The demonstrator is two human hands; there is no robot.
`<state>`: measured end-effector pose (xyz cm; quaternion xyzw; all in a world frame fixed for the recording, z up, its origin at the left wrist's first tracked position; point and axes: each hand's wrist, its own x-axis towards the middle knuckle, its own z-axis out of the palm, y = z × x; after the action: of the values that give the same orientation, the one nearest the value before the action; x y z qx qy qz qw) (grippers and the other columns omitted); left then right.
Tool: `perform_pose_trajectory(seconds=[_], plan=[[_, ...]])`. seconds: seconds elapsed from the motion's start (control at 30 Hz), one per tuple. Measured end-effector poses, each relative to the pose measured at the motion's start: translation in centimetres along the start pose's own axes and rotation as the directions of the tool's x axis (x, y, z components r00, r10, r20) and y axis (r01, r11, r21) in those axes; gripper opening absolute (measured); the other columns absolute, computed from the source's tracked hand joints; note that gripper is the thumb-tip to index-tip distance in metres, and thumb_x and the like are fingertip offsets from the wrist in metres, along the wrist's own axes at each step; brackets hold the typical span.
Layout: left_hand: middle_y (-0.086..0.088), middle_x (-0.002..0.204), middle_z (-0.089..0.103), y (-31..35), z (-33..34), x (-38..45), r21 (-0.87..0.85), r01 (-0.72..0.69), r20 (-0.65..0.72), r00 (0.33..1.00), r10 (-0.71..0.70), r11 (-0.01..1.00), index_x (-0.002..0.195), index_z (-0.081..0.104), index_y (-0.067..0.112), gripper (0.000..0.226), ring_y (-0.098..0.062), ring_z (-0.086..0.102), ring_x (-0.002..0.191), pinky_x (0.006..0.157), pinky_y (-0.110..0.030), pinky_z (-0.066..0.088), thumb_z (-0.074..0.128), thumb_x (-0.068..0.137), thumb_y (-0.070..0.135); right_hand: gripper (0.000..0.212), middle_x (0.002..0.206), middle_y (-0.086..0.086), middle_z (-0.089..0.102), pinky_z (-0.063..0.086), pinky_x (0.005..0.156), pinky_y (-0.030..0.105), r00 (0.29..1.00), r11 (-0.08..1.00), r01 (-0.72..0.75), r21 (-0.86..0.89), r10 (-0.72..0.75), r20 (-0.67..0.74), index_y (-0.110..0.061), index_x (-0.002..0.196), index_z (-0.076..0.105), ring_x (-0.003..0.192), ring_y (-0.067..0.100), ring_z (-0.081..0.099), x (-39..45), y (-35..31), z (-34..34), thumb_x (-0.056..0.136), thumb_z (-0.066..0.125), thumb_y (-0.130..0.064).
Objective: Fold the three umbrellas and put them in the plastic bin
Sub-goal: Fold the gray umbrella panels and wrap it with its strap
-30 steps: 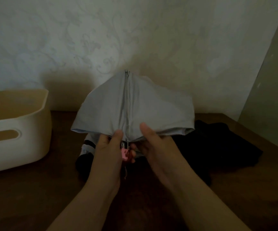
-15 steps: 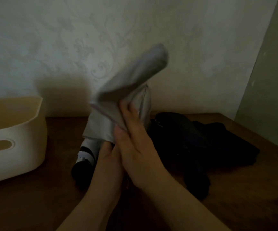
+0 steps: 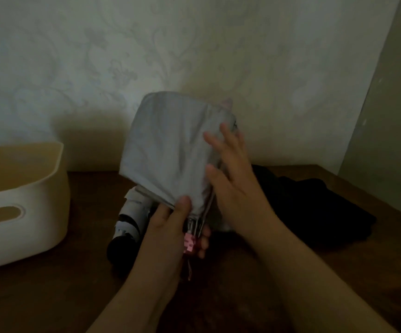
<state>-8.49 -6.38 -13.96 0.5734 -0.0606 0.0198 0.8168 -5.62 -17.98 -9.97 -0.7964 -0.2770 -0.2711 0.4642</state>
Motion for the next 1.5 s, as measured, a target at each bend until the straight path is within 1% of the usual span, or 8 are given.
perform_pose_trajectory(seconds=[0.17, 0.33, 0.47, 0.77, 0.9, 1.0, 1.23, 1.5], plan=[[-0.01, 0.046, 0.056, 0.3, 0.5, 0.1, -0.024, 0.083, 0.009, 0.997, -0.083, 0.996, 0.082, 0.046, 0.008, 0.022, -0.017, 0.047, 0.032, 0.032, -0.02, 0.037, 0.04, 0.098, 0.022, 0.041, 0.158, -0.007, 0.014, -0.004, 0.113, 0.027, 0.955, 0.914, -0.156, -0.374, 0.237, 0.181, -0.024, 0.139, 0.045, 0.146, 0.023, -0.006, 4.9, 0.8, -1.7, 0.098, 0.045, -0.027], [-0.009, 0.046, 0.057, 0.7, -0.3, 0.4, -0.048, 0.053, -0.049, 0.997, -0.056, 0.997, 0.092, 0.046, 0.009, 0.016, -0.017, 0.048, 0.032, 0.033, -0.02, 0.038, 0.037, 0.099, 0.02, 0.036, 0.111, -0.002, 0.05, 0.043, 0.078, 0.019, 0.88, 0.898, -0.422, -0.122, 0.373, -0.295, -0.014, 0.109, 0.051, 0.1, 0.014, 0.05, 2.4, 0.4, -1.0, 0.086, 0.063, -0.038], [-0.006, 0.047, 0.059, 0.3, -0.4, 0.3, 0.071, 0.01, -0.022, 1.0, -0.008, 0.997, 0.098, 0.047, 0.012, 0.016, -0.015, 0.05, 0.035, 0.034, -0.021, 0.039, 0.035, 0.1, 0.022, 0.052, 0.09, 0.007, 0.073, 0.055, 0.085, 0.042, 0.655, 0.603, -0.747, 0.279, 0.74, 0.156, -0.009, 0.093, 0.068, 0.086, 0.022, 0.069, -0.4, 1.3, 0.7, 0.078, 0.061, -0.058], [-0.012, 0.058, 0.063, -0.7, 1.3, -0.8, 0.272, 0.033, 0.175, 0.981, -0.083, 0.962, 0.114, 0.043, 0.027, 0.017, -0.021, 0.054, 0.043, 0.042, -0.024, 0.044, 0.034, 0.1, 0.026, 0.031, 0.096, 0.013, 0.072, 0.056, 0.07, 0.034, 0.569, 0.309, -0.628, 0.714, 0.808, 0.152, -0.004, 0.101, 0.066, 0.086, 0.029, 0.068, -1.9, 2.2, 0.3, 0.075, 0.074, -0.017], [-0.001, 0.082, 0.066, -0.8, 1.8, -0.5, 0.306, -0.003, -0.033, 0.999, 0.014, 0.952, 0.13, 0.034, 0.035, 0.032, -0.017, 0.063, 0.057, 0.05, -0.028, 0.05, 0.035, 0.098, 0.037, 0.014, 0.085, 0.004, 0.067, 0.054, 0.06, 0.025, 0.576, 0.366, -0.518, 0.773, 0.817, -0.001, -0.009, 0.092, 0.064, 0.074, 0.019, 0.064, -1.7, 2.2, 0.3, 0.079, 0.069, -0.009], [0.014, 0.085, 0.052, -1.2, 1.5, -0.8, 0.591, -0.039, -0.171, 0.97, 0.172, 0.806, 0.105, 0.045, 0.03, 0.013, -0.007, 0.057, 0.074, 0.064, -0.033, 0.053, 0.04, 0.096, 0.038, 0.014, 0.085, -0.002, 0.065, 0.054, 0.071, 0.025, 0.582, 0.4, -0.461, 0.792, 0.81, -0.07, -0.015, 0.089, 0.061, 0.078, 0.013, 0.063, -1.7, 2.5, -0.5, 0.08, 0.07, -0.009], [0.008, 0.078, 0.054, -2.8, 2.5, -1.5, 0.836, -0.242, 0.162, 0.966, 0.199, 0.493, 0.085, 0.048, 0.027, 0.024, -0.001, 0.051, 0.069, 0.062, -0.011, 0.039, 0.035, 0.095, 0.044, 0.012, 0.087, 0.002, 0.066, 0.057, 0.073, 0.029, 0.561, 0.381, -0.428, 0.82, 0.823, -0.09, -0.011, 0.093, 0.064, 0.079, 0.015, 0.064, -1.7, 3.2, -0.8, 0.082, 0.069, -0.011], [0.01, 0.084, 0.062, -2.2, 1.7, -1.0, 0.746, -0.204, 0.117, 0.977, 0.177, 0.634, 0.086, 0.053, 0.042, 0.009, 0.002, 0.059, 0.073, 0.055, -0.011, 0.044, 0.058, 0.088, 0.034, 0.021, 0.092, 0.0, 0.066, 0.055, 0.066, 0.019, 0.589, 0.377, -0.329, 0.866, 0.799, -0.124, -0.01, 0.105, 0.062, 0.08, 0.011, 0.063, -1.5, 2.8, -0.8, 0.084, 0.066, -0.009]])
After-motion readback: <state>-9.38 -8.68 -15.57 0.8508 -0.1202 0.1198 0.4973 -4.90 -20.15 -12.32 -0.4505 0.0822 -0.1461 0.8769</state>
